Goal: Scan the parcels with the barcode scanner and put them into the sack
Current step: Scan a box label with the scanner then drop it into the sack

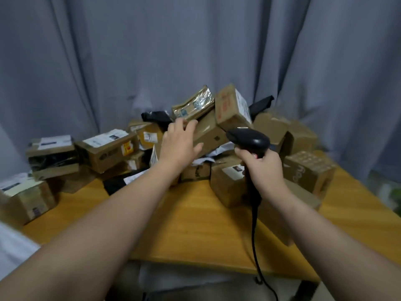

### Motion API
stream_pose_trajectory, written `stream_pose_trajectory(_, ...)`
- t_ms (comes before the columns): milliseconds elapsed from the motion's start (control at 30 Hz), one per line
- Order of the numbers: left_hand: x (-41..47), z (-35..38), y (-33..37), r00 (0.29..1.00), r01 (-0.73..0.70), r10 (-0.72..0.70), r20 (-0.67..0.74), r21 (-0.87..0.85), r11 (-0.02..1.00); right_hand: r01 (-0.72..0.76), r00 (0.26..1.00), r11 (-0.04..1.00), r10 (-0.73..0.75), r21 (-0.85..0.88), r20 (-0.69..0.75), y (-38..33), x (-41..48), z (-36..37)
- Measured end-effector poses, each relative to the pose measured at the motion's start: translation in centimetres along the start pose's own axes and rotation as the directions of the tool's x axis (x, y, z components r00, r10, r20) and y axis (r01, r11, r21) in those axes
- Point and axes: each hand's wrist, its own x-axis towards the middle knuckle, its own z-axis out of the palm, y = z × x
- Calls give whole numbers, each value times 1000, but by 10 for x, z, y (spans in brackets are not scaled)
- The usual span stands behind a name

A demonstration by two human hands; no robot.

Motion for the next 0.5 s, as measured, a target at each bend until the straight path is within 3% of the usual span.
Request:
stream_pose_trajectory(267,104,35,-29,987,93,-120,102,238,967,4,998,990,4,139,-58,-20,75,14)
stream_pose_trajectory(500,123,41,-35,991,120,-124,45,79,990,-1,993,983,24,185,-119,-5,98,12)
